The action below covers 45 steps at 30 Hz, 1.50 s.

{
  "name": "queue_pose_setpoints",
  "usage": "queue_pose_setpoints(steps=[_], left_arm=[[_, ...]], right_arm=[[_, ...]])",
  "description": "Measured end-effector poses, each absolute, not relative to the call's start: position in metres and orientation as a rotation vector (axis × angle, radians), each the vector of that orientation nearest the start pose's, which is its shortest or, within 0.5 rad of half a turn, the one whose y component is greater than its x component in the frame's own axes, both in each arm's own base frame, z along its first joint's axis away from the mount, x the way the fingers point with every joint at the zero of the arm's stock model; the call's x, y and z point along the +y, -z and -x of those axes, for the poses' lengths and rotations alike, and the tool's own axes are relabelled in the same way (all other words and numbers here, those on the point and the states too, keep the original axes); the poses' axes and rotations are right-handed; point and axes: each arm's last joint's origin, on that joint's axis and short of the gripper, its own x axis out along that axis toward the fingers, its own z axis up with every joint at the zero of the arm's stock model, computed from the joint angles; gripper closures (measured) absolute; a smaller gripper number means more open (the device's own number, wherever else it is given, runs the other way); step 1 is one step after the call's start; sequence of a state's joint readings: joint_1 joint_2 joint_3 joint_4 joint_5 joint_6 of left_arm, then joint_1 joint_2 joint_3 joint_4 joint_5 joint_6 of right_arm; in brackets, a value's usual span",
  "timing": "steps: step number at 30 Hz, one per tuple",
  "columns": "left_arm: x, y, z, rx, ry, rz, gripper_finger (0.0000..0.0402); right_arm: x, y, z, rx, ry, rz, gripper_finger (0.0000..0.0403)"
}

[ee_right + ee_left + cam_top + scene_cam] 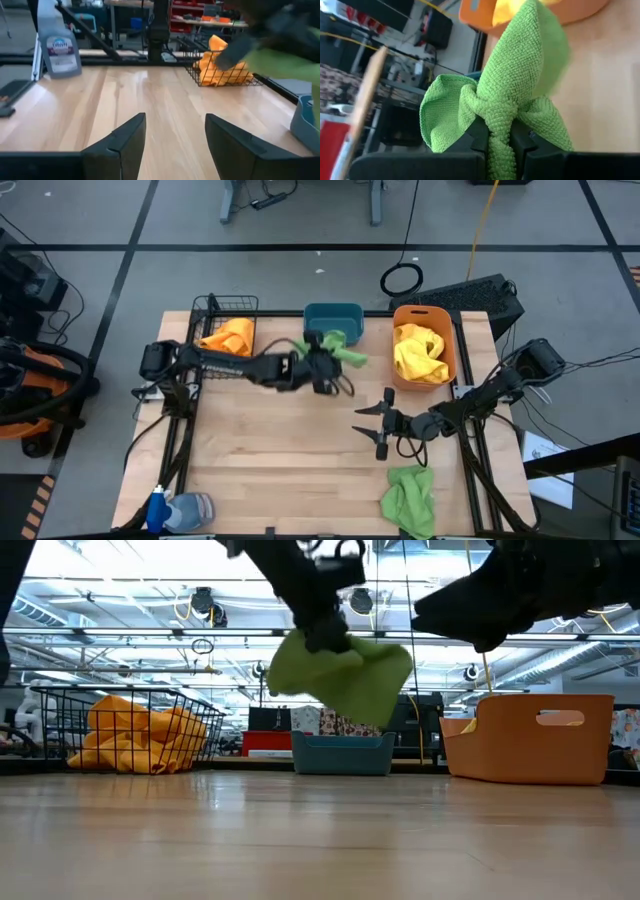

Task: Sort microfiber towel by color & place in baskets
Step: Put the left green microfiber cloth into the blue bin

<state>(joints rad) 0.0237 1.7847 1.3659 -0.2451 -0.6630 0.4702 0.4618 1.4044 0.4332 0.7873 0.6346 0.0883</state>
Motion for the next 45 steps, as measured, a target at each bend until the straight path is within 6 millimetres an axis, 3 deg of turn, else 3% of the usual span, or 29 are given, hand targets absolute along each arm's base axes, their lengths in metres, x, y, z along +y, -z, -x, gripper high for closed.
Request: queue_pose_setpoints(steps=[11, 14, 18, 22, 26, 32, 37, 40, 45], left_arm=[[0.123, -0.259, -0.379, 0.848, -0.487, -0.564, 0.0371], [0.139, -0.259, -0.374, 0.858, -0.508, -0.541, 0.0371], [0.144, -0.257, -0.37, 0.868, -0.492, -0.498, 0.0371], [0.127, -0.255, -0.376, 0.836, -0.417, -0.41, 0.0371], [0.092, -0.261, -0.383, 0.748, -0.287, -0.223, 0.0371], [0.028, -0.279, -0.391, 0.606, -0.144, -0.152, 0.0371], [-0.021, -0.289, -0.396, 0.495, -0.032, -0.179, 0.0371], [-0.04, -0.29, -0.396, 0.467, 0.014, -0.188, 0.0371], [-0.058, -0.292, -0.395, 0.437, 0.043, -0.151, 0.0371]], right_arm=[[0.097, -0.177, -0.23, 0.208, 0.174, 0.041, 0.0206], [0.097, -0.176, -0.23, 0.221, 0.173, 0.049, 0.0206], [0.096, -0.174, -0.229, 0.239, 0.181, 0.061, 0.0206], [0.091, -0.175, -0.228, 0.217, 0.352, 0.066, 0.0206], [0.086, -0.175, -0.227, 0.197, 0.485, 0.051, 0.0206], [0.082, -0.172, -0.23, 0.197, 0.516, 0.01, 0.0204], [0.08, -0.172, -0.231, 0.188, 0.526, 0.002, 0.0173], [0.081, -0.175, -0.232, 0.163, 0.508, -0.001, 0.0142], [0.087, -0.182, -0.235, 0.125, 0.328, -0.015, 0.0092]])
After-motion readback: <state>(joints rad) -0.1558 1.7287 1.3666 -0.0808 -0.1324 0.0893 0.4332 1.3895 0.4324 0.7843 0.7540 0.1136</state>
